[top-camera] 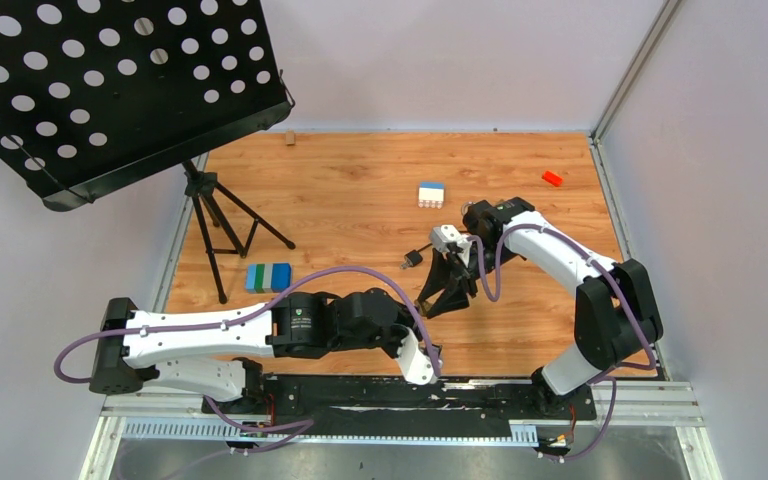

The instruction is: Unlock with the key

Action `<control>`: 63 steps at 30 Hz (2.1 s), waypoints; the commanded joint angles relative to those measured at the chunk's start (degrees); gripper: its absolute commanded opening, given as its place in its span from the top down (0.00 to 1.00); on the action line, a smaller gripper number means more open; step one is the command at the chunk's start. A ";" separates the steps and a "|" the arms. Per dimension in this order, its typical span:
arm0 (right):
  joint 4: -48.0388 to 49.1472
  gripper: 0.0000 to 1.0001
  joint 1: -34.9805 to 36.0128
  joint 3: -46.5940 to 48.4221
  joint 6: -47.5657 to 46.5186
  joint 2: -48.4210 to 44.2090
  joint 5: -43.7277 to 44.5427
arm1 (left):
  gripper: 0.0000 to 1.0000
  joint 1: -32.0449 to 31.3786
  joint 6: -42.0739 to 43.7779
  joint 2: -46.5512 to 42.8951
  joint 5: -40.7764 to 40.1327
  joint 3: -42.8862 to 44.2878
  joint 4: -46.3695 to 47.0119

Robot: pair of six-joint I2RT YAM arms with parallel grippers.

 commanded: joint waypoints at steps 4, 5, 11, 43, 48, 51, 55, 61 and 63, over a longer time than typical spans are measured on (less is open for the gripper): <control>-1.70 1.00 0.37 2.29 -2.51 0.16 -3.19 | 1.00 0.13 -0.53 -0.90 2.23 1.37 -0.07; -1.74 1.00 0.41 2.29 -2.51 0.24 -3.18 | 1.00 0.04 -0.38 -0.92 2.08 1.23 0.01; -2.33 1.00 0.90 2.29 -3.27 0.34 -3.00 | 1.00 0.11 0.33 -0.80 2.09 0.49 0.21; -5.34 1.00 2.97 0.79 -11.03 -0.50 -0.79 | 1.00 -1.50 2.65 -1.66 3.67 -0.98 -1.79; -5.39 1.00 3.27 0.87 -10.95 -0.16 -0.72 | 1.00 -1.68 3.91 -1.14 2.97 -1.32 -1.75; -5.38 1.00 3.25 1.07 -10.64 0.15 -0.71 | 1.00 -1.76 4.23 -0.86 2.92 -1.25 -1.70; -5.37 1.00 3.32 1.15 -10.51 0.32 -0.71 | 1.00 -1.98 4.58 -0.57 2.72 -1.37 -1.62; -5.42 1.00 3.37 1.24 -10.33 0.48 -0.80 | 1.00 -2.31 4.73 -0.32 2.84 -1.25 -1.56; -5.38 1.00 3.33 1.23 -10.34 0.42 -0.80 | 1.00 -2.40 5.09 -0.14 2.58 -1.33 -1.49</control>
